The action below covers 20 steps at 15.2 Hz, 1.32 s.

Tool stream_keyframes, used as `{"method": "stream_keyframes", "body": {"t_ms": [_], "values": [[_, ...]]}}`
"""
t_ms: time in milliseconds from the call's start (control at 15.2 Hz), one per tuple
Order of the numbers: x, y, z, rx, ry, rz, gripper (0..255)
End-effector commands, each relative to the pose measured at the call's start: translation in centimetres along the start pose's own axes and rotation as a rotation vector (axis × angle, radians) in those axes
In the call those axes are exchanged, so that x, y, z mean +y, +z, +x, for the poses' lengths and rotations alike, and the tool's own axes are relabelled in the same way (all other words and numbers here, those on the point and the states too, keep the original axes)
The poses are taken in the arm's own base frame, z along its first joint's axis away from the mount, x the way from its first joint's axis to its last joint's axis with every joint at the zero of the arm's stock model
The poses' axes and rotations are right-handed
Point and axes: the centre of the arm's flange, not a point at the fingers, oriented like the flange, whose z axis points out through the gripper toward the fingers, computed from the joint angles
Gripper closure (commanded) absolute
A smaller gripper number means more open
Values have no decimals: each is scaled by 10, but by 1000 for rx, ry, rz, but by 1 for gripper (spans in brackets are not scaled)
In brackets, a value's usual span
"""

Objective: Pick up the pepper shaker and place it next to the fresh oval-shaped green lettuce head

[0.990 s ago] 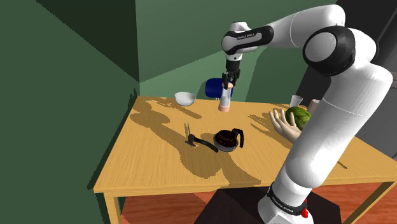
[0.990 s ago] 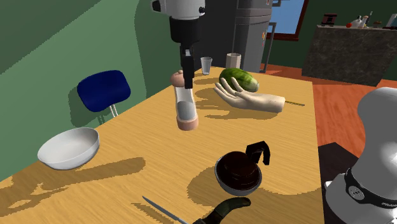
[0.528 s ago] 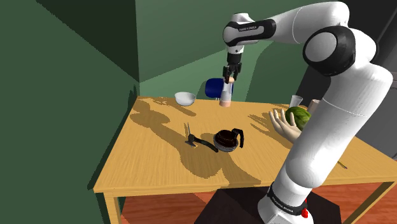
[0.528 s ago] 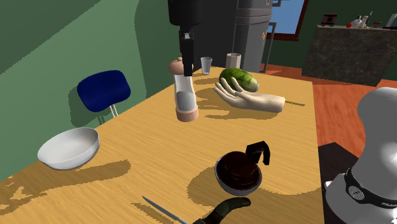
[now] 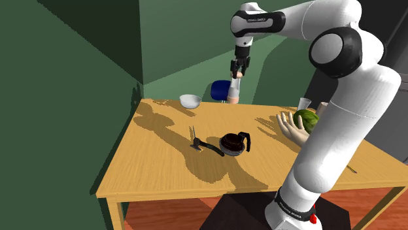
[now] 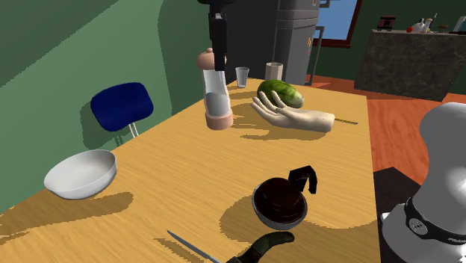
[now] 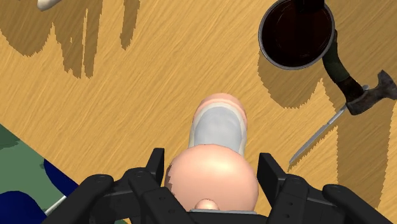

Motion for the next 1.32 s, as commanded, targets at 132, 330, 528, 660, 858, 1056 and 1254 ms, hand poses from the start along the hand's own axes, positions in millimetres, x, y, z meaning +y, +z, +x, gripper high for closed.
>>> {"method": "stream_keyframes", "body": {"t_ms": [132, 330, 528, 660, 858, 1056, 1254], "values": [[4, -21, -1, 0, 0, 0, 255], [7, -37, -1, 0, 0, 0, 255], [16, -44, -11, 0, 0, 0, 255], [33, -41, -31, 0, 0, 0, 255], [59, -37, -61, 0, 0, 0, 255], [84, -34, -92, 0, 0, 0, 255], [109, -30, -122, 0, 0, 0, 255]]}}
